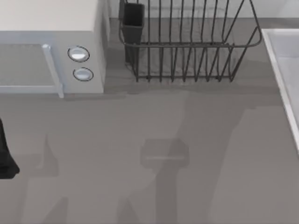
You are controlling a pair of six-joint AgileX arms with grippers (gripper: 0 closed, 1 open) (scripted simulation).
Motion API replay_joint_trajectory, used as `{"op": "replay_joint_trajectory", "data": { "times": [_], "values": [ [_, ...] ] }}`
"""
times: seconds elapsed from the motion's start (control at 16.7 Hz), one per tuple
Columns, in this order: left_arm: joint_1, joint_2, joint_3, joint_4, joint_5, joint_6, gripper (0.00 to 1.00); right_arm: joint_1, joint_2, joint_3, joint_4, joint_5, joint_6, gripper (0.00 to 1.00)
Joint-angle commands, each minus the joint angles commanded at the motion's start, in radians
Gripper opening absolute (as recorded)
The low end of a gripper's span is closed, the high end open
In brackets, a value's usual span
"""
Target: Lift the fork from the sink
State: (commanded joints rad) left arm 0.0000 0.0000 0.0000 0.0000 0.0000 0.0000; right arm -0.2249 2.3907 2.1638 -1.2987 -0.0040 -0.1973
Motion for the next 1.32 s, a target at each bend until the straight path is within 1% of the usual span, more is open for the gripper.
{"op": "replay_joint_trajectory", "data": {
  "times": [0.18,0.36,0.48,0.78,0.96,1.08,1.26,1.32],
  "values": [
    [0.000,0.000,0.000,0.000,0.000,0.000,1.00,0.015,0.003,0.005,-0.006,0.000,0.015,0.00],
    [0.000,0.000,0.000,0.000,0.000,0.000,1.00,0.112,0.000,0.039,-0.057,0.001,0.113,0.00],
    [0.000,0.000,0.000,0.000,0.000,0.000,1.00,0.229,-0.009,0.068,-0.105,0.002,0.228,0.00],
    [0.000,0.000,0.000,0.000,0.000,0.000,1.00,0.593,-0.054,0.134,-0.234,0.006,0.586,0.00],
    [0.000,0.000,0.000,0.000,0.000,0.000,1.00,0.739,-0.086,0.157,-0.290,0.007,0.732,0.00],
    [0.000,0.000,0.000,0.000,0.000,0.000,1.00,0.783,-0.101,0.162,-0.309,0.008,0.776,0.00],
    [0.000,0.000,0.000,0.000,0.000,0.000,1.00,0.789,-0.103,0.163,-0.312,0.008,0.781,0.00],
    [0.000,0.000,0.000,0.000,0.000,0.000,1.00,0.742,-0.097,0.157,-0.312,0.084,0.747,0.00]
  ]
}}
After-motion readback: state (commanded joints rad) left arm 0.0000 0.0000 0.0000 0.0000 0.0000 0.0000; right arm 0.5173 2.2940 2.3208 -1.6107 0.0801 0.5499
